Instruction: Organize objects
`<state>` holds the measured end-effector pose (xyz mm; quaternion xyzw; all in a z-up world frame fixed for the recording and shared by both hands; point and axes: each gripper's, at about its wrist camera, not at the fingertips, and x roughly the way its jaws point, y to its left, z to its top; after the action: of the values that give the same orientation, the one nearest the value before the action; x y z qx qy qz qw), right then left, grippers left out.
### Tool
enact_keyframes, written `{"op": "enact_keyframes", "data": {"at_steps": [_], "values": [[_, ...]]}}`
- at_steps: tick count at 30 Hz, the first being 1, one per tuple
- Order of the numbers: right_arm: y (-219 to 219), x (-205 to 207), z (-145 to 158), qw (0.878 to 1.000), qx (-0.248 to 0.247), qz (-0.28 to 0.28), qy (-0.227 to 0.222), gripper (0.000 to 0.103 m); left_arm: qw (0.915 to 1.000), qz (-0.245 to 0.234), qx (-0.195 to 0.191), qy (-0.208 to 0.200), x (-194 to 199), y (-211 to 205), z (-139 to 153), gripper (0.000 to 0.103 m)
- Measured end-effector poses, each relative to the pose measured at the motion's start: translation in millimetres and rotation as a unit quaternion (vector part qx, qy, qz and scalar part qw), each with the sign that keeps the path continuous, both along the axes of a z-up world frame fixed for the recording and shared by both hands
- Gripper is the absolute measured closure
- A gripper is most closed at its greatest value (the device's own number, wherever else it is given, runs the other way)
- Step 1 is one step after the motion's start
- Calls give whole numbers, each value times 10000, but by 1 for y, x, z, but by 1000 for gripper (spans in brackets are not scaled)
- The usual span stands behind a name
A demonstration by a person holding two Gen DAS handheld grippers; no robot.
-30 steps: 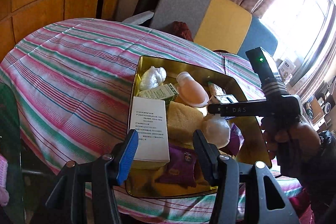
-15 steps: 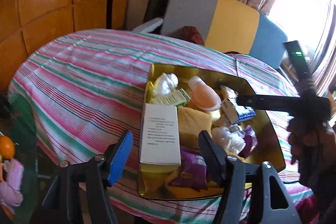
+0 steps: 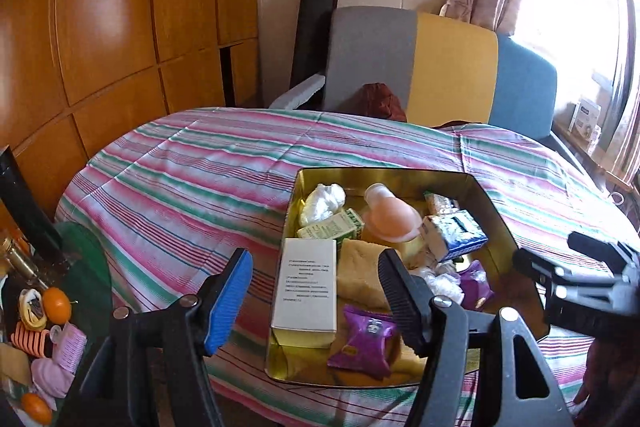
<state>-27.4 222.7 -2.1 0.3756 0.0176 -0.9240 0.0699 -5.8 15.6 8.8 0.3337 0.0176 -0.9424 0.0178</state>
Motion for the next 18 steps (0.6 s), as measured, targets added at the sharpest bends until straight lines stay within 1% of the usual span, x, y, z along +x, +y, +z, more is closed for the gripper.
{"op": "enact_keyframes", "data": {"at_steps": [3,7,10,12,18], "values": [[2,18,1,9994,114,-166,289,0,9999,140,-72,54,4,8,2,36],[5,34,-3,9982,130,-293,506,0,9992,258,-251,152,8,15,2,36],[8,40,-6,9981,17,-333,526,0,9991,299,-252,165,10,17,1,36],[8,40,-9,9984,23,-308,473,0,9992,290,-191,177,11,17,0,36],[6,39,-13,9986,25,-317,426,0,9992,256,-187,228,14,17,2,36]]}}
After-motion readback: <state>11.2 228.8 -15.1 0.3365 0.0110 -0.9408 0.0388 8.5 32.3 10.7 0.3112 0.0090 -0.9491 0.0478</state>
